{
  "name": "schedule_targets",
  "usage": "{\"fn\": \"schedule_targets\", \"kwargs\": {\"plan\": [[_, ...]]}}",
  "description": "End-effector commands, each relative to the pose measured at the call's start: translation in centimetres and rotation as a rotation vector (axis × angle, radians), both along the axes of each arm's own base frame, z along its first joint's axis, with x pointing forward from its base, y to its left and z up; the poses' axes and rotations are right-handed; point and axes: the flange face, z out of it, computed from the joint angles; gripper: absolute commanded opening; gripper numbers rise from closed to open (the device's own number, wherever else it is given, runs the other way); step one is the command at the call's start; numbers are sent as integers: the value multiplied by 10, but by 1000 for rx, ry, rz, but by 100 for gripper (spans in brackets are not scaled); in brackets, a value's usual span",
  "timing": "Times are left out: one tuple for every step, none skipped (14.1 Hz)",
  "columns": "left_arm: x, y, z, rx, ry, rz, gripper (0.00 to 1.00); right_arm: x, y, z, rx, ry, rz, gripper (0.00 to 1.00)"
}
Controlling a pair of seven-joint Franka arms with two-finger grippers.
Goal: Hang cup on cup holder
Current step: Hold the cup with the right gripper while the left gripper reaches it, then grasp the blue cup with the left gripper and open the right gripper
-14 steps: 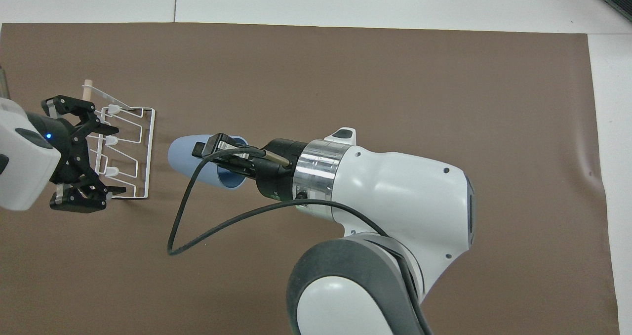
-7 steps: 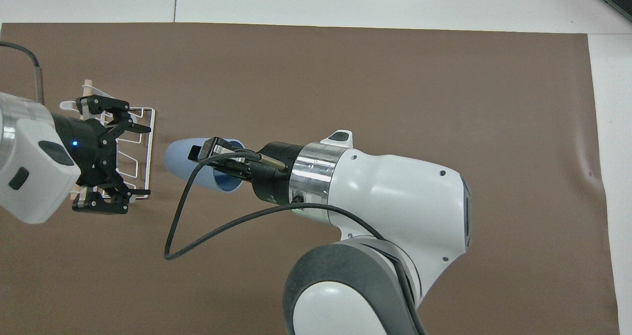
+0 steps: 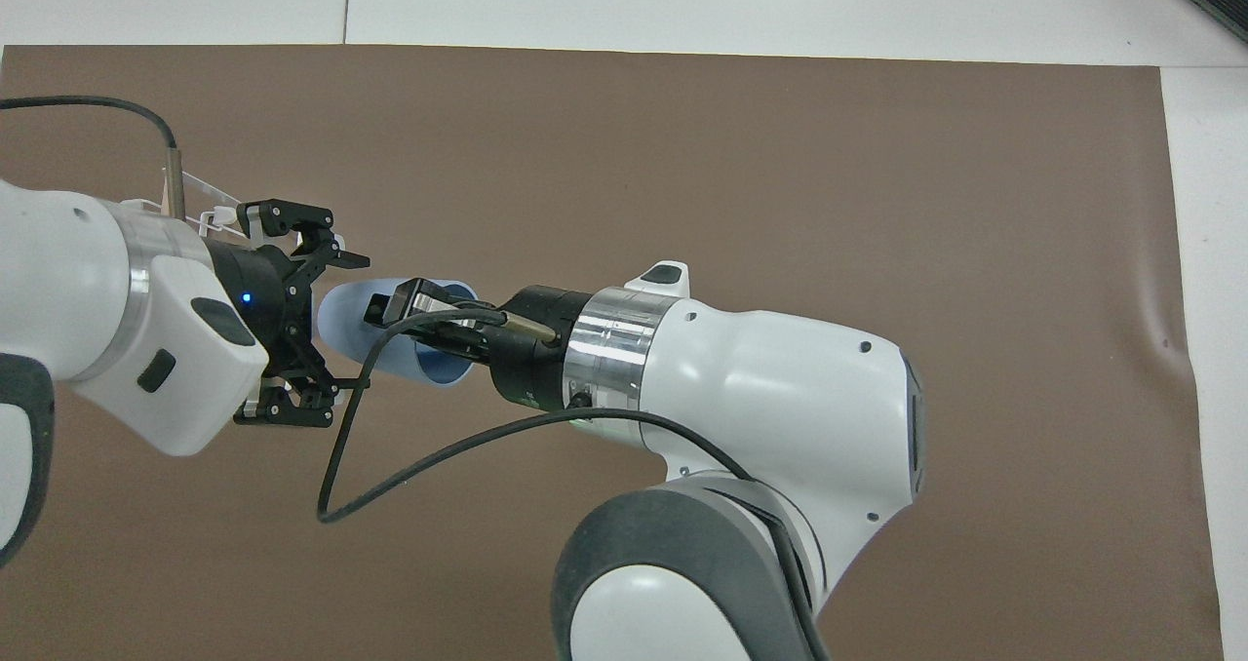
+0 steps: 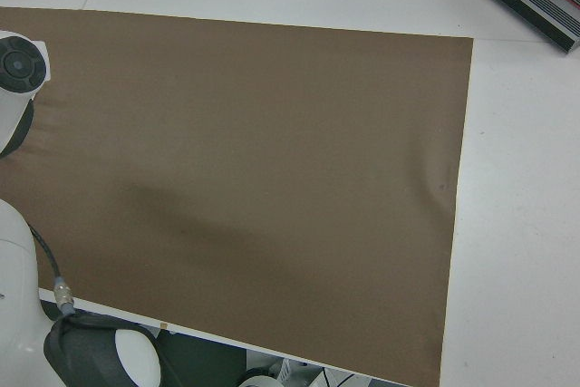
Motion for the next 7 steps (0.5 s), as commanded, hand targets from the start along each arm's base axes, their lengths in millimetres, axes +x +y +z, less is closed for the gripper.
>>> {"fn": "schedule_targets", "kwargs": {"plan": [[-24, -29, -7, -17, -6, -23, 100, -2, 0, 6, 24, 12, -18, 0], [-28, -34, -7, -18, -6, -30, 100, -2, 0, 6, 24, 12, -18, 0], [-28, -33, -8, -18, -3, -23, 100, -2, 0, 6, 24, 13, -17, 0], [-28, -32, -9, -18, 0, -19, 100, -2, 0, 6, 24, 13, -17, 0], [-28, -32, -9, -18, 0, -19, 94, -2, 0, 6, 24, 12, -18, 0], [-29, -31, -9, -18, 4, -13, 42, -2, 0, 6, 24, 13, -17, 0], [-29, -30, -11, -17, 15, 12, 3, -2, 0, 6, 24, 12, -18, 0]]}}
